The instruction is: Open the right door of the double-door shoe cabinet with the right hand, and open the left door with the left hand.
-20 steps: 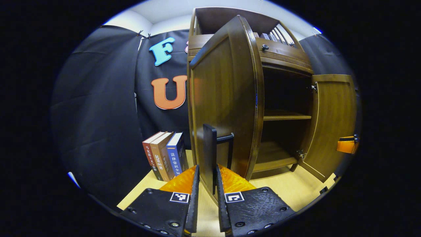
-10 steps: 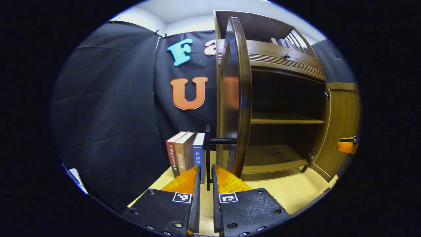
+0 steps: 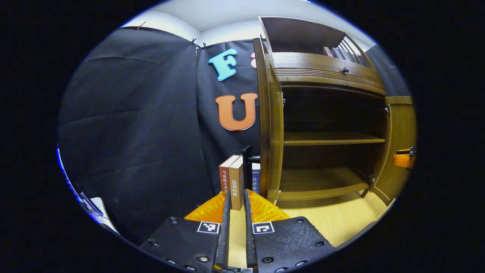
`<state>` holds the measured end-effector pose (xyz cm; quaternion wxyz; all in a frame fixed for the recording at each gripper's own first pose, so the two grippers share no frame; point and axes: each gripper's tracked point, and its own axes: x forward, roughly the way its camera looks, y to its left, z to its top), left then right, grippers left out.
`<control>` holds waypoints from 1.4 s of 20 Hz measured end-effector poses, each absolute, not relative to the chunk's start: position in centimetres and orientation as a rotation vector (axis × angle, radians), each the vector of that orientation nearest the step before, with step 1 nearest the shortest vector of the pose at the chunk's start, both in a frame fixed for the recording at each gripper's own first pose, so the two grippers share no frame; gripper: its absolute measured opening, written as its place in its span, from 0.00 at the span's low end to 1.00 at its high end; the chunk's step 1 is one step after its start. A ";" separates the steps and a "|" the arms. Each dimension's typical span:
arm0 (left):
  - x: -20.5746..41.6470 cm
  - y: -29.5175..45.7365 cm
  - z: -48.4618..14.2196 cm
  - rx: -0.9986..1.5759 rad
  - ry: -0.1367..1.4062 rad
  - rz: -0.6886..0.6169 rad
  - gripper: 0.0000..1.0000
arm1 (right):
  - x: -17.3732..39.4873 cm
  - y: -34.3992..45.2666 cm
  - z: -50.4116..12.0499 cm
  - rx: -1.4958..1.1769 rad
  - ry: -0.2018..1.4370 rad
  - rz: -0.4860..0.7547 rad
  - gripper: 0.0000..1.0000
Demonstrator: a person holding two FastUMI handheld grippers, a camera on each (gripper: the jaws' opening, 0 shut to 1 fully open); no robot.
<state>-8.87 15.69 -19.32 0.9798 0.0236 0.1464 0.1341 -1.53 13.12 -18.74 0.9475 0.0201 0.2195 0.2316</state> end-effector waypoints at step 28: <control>-7.2 -6.4 -7.2 -0.028 0.086 -0.012 0.98 | -2.2 2.9 -7.4 0.035 0.200 0.257 0.88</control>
